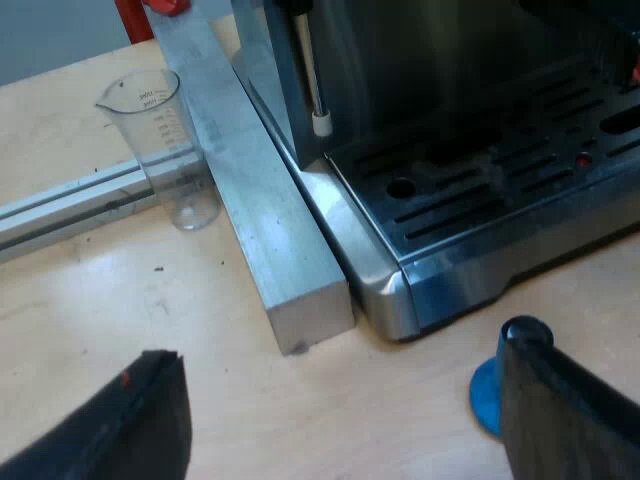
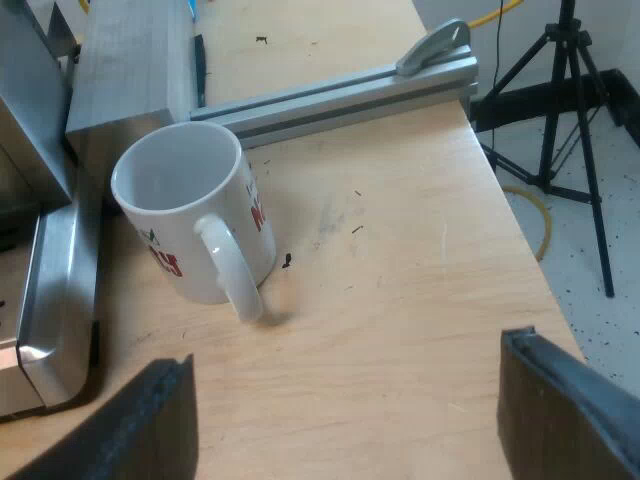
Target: Put the handle in the coffee machine
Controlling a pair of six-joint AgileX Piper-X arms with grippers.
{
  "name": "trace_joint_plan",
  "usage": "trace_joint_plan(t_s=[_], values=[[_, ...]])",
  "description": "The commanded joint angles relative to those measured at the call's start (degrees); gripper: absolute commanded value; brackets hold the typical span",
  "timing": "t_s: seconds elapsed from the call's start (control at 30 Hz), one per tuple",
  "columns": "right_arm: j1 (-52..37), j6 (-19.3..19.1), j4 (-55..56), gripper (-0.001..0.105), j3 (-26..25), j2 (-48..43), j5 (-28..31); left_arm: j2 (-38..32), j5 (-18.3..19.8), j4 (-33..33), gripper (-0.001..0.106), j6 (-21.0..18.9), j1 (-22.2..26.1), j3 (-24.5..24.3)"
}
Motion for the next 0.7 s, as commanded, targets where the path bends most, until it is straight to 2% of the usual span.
trace_joint_plan(t_s=[0.03,0.7], values=[[-0.1,0.1,-0.8,0.065,-0.3,-2.2,-0.2,-7.8,0.8,-1.3,0.066,-0.6,-0.3,0.2],[-0.1,0.1,-0.8,0.065,-0.3,-2.2,-0.2,-7.8,1.1,-1.3,0.066,-0.6,-0.3,0.2]])
